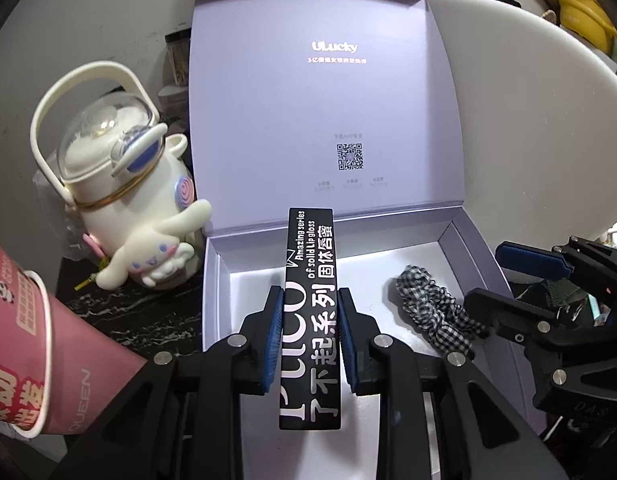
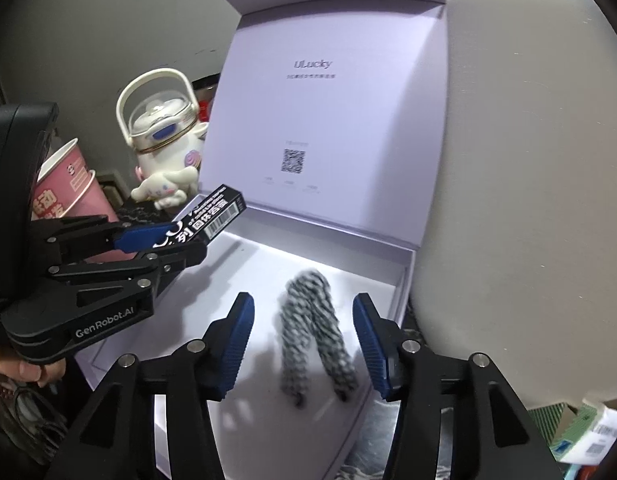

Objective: Organize rigid objects
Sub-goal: 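Open the right tool to drop the scrunchie while the left tool releases the box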

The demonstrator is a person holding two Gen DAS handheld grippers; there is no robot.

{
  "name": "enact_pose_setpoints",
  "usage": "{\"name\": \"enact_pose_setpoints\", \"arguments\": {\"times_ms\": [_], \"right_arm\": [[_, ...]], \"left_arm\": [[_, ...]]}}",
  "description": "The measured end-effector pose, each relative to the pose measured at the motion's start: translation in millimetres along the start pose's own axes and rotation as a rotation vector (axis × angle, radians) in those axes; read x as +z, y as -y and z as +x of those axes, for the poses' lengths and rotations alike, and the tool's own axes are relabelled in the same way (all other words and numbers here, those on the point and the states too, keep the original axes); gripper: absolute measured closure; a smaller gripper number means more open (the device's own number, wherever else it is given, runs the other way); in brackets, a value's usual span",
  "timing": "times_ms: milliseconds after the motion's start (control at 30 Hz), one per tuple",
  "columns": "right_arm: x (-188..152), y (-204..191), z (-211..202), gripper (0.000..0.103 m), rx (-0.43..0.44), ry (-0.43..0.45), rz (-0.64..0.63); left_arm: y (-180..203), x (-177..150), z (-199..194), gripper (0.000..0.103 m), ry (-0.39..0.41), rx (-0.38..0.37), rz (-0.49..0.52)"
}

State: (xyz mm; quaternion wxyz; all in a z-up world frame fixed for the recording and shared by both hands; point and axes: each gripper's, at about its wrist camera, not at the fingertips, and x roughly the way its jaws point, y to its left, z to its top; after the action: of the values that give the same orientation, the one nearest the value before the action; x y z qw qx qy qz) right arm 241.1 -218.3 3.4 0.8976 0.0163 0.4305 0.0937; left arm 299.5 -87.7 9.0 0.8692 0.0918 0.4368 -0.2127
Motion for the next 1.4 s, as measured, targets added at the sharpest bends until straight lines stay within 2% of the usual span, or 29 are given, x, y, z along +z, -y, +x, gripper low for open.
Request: {"name": "enact_pose_setpoints", "arguments": {"times_ms": [400, 633, 967, 1067, 1400], "right_arm": [[-8, 5, -10, 0.051, -0.034, -0.004, 0.015], [-11, 2, -24, 0.051, -0.045, 0.015, 0.007], [-17, -8, -52, 0.051, -0.04, 0.057, -0.004], [-21, -11, -61, 0.048, -0.039, 0.075, -0.009], [-42, -19, -94, 0.047, -0.042, 0.115, -0.017]], "left_arm": [[-6, -9, -3, 0.077, -0.021, 0.042, -0.015], [-7, -12, -13, 0.077, -0.027, 0.039, -0.035], [-6, -19, -50, 0.077, 0.002, 0.052, -0.046], [-2, -21, -62, 0.077, 0.019, 0.053, -0.044], [15, -45, -95, 0.077, 0.053, 0.046, -0.031]]}}
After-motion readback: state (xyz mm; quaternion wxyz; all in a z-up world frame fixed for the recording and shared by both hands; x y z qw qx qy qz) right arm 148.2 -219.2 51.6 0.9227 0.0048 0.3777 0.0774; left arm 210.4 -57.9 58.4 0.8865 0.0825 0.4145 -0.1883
